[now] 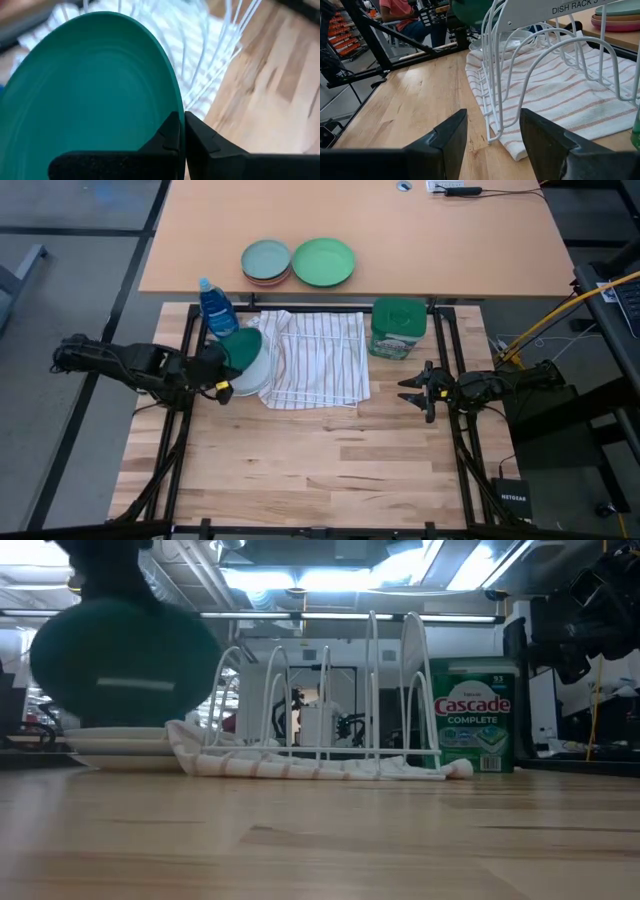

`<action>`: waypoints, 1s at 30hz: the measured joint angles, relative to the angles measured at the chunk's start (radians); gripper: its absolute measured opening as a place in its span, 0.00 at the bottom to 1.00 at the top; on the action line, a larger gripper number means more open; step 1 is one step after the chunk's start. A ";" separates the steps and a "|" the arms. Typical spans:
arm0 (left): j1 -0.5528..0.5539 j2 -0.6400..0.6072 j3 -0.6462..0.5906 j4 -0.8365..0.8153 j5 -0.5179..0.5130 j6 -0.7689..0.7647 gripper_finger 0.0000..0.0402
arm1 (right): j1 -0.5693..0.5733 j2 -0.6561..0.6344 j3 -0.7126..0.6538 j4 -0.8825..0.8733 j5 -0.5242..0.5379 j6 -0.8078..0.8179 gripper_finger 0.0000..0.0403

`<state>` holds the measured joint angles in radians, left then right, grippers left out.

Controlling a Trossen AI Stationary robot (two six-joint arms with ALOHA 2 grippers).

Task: Sort dishes
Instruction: Put the dark green plate into the dish rack

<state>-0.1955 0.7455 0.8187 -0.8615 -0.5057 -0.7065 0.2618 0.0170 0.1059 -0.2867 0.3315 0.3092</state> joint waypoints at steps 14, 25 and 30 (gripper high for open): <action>0.000 -0.059 0.156 0.245 -0.109 0.091 0.00 | 0.000 0.000 0.000 0.000 0.000 0.000 0.46; -0.003 0.026 0.159 0.732 -0.100 0.139 0.00 | 0.000 0.000 0.000 0.000 0.000 0.000 0.46; -0.003 0.170 0.159 0.930 -0.097 0.144 0.00 | 0.000 0.000 0.000 0.000 0.000 0.000 0.46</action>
<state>-0.1989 0.9154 0.9779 0.0689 -0.6023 -0.5625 0.2619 0.0170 0.1059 -0.2867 0.3317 0.3088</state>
